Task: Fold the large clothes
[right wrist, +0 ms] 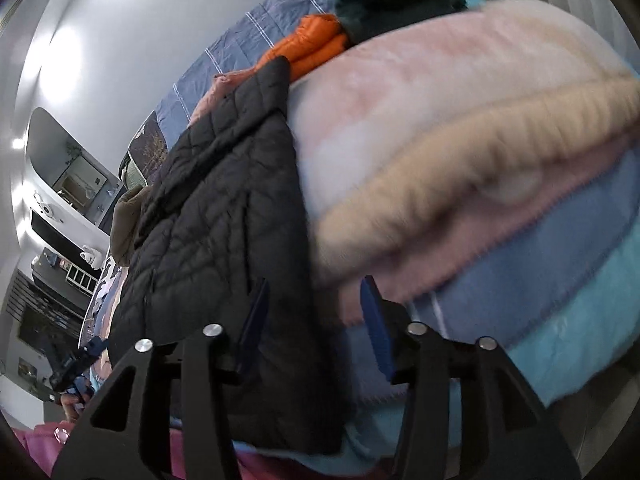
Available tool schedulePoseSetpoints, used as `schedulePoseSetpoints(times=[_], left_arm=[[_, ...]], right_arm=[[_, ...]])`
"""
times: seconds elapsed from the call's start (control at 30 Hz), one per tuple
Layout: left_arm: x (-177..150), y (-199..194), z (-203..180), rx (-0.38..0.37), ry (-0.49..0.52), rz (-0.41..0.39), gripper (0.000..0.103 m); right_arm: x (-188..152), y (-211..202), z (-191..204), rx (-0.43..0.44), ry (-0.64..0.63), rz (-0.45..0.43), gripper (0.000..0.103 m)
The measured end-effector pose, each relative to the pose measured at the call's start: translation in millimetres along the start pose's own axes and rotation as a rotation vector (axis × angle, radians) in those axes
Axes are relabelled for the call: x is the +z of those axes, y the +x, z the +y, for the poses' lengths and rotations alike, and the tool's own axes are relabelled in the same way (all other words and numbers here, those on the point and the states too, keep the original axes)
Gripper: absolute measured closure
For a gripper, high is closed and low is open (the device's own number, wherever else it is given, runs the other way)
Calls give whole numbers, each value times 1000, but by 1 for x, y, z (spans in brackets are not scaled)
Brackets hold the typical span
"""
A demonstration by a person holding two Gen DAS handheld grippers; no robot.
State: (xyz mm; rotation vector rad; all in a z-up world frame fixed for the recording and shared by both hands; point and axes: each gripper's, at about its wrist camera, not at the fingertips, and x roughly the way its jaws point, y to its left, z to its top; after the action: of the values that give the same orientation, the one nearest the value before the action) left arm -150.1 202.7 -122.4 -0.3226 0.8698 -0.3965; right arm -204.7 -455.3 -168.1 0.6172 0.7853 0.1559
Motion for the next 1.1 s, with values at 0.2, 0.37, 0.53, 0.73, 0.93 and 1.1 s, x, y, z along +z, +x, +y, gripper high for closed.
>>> schedulePoseSetpoints(times=[0.2,0.37,0.53,0.73,0.93,1.1], left_arm=[[-39,17,-16,-74,76,106,21],[-31,13,-25,-146,27,42,95],[1,-46,-62,-191,147,-214,97],[16,-128,-99,-223,256,-479,97],[16,-145,-100,-171,260,-563,93],[36,-115,-82,-98,190,-484,93]], right_arm=[[-28,0,1,110,-29,104,57],[-18,-22,21,225,-23,-17,100],[11,-65,60,375,-77,-191,100],[21,-131,104,468,-205,-380,100],[19,-159,118,407,-264,-505,100],[45,-119,120,306,-213,-478,100]])
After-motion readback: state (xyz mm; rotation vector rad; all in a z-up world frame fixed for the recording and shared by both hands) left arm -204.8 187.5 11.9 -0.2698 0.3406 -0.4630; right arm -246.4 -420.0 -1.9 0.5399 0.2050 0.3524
